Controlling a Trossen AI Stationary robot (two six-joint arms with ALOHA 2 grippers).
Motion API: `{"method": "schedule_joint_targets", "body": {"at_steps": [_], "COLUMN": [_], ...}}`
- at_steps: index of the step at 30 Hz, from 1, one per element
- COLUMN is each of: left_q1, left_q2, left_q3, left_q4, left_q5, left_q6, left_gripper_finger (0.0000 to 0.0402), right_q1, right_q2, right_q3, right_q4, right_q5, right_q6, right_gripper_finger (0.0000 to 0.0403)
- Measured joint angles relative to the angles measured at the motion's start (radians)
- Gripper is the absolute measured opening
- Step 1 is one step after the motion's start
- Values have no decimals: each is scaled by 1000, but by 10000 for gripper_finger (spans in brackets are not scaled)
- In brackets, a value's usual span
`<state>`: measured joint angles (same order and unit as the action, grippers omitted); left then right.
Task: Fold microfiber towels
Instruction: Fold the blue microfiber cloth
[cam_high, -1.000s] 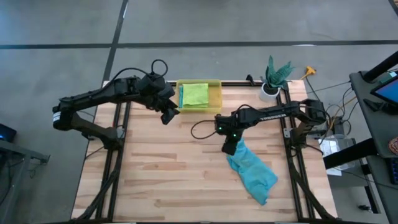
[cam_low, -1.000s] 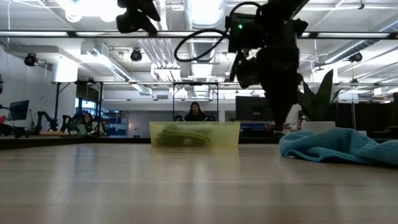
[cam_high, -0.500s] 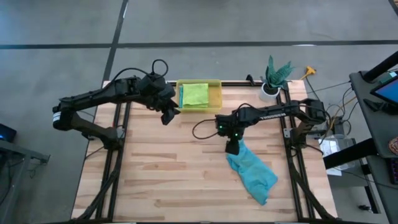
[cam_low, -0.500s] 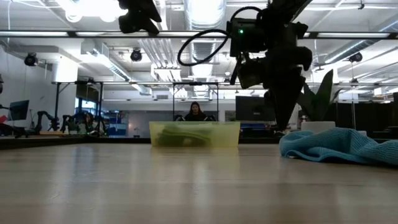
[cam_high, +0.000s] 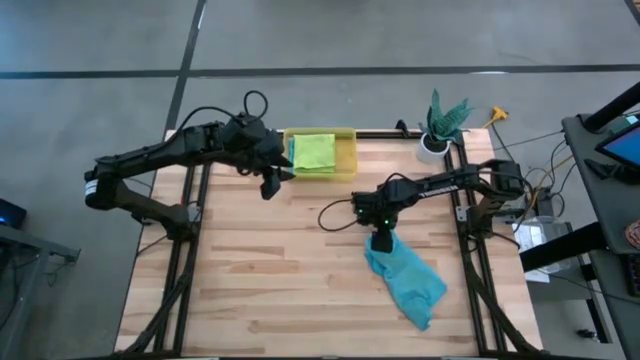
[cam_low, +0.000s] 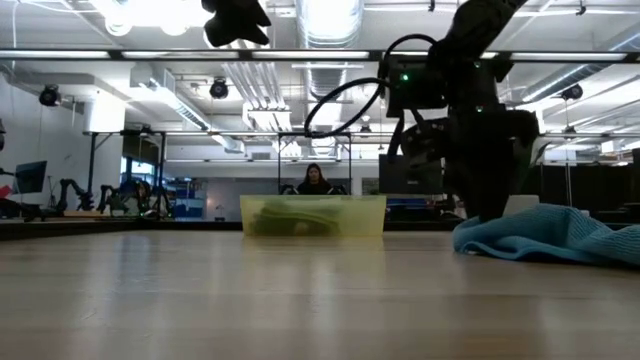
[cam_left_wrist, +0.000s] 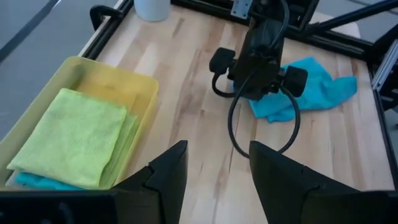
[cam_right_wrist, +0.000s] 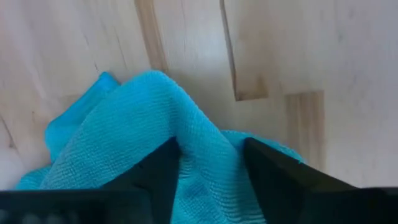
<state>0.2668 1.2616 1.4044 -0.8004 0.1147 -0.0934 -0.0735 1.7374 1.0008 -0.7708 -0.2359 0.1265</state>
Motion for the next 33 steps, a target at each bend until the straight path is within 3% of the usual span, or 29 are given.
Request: {"method": "schedule_joint_targets", "body": {"at_steps": [9, 13, 24, 28, 33], "left_q1": [2, 2, 2, 2, 2], "left_q2": [0, 0, -2, 0, 9], "left_q3": [-1, -5, 9, 9, 2], "left_q4": [-2, -3, 51, 123, 144], "left_q5": [0, 0, 69, 69, 69], "left_q6": [4, 4, -12, -53, -57], "left_gripper_finger": [157, 157, 157, 157, 157], "right_q1": [12, 12, 21, 27, 71], "right_q2": [-2, -34, -274, -330, -347], "right_q3": [31, 120, 366, 401, 378], "right_q4": [-8, -9, 79, 81, 65], "right_q5": [-52, -29, 237, 248, 167], "right_q6": [98, 133, 98, 49, 51], "right_gripper_finger": [21, 11, 9, 9, 9]}}
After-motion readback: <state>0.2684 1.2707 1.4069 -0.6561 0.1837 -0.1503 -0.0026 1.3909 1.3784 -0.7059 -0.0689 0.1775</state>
